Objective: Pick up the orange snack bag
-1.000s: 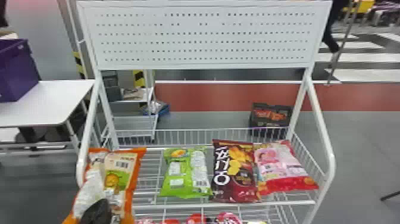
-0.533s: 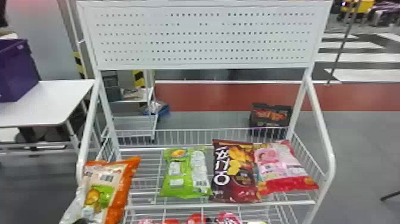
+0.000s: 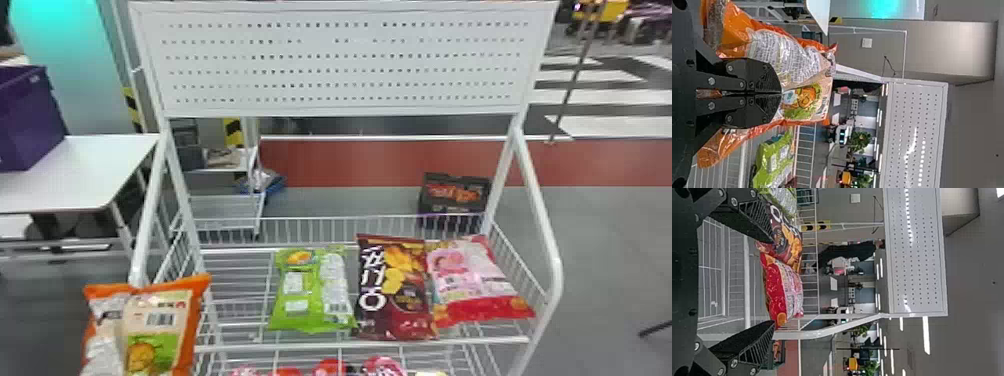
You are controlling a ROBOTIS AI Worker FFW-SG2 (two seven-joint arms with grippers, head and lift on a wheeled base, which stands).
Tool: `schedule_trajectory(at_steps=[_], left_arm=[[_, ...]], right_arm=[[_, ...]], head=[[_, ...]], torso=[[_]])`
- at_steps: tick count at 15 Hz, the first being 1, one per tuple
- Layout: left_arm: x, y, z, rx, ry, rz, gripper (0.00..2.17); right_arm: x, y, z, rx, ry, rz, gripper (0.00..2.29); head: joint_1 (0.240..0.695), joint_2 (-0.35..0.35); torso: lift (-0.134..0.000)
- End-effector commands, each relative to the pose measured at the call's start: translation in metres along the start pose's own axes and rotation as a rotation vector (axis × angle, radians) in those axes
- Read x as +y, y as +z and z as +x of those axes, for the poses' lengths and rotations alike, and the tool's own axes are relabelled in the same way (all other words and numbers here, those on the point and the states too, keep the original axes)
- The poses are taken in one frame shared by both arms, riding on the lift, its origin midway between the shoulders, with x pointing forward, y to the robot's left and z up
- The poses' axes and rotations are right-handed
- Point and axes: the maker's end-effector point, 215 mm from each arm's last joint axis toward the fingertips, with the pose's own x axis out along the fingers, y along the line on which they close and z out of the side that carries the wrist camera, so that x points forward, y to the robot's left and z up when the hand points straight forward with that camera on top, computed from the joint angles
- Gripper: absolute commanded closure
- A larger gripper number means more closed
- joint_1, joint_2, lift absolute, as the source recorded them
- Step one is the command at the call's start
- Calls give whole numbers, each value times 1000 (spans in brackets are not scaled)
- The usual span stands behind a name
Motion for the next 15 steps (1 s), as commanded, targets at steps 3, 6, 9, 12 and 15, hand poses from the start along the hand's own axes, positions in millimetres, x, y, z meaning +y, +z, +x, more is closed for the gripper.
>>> schedule_trajectory(at_steps=[3,6,9,12,15], left_arm=[[4,6,-3,-21,10,-6,1092],[5,7,-3,-25,10,-6,1092],[7,7,-4,-23,12,-2,1092],[8,5,-5,-20,14,0,1092],[8,6,-6,-23,14,-2,1092]], right_arm=[[0,-1,1,1,0,1,171],[0,0,1,-2,1,0,167],[1,0,0,-2,2,1,171],[2,1,0,-3,3,2,171],[2,1,0,-3,3,2,171]], head=[[499,0],[499,0],[499,0],[499,0],[499,0]], torso=[[0],[0],[0],[0],[0]])
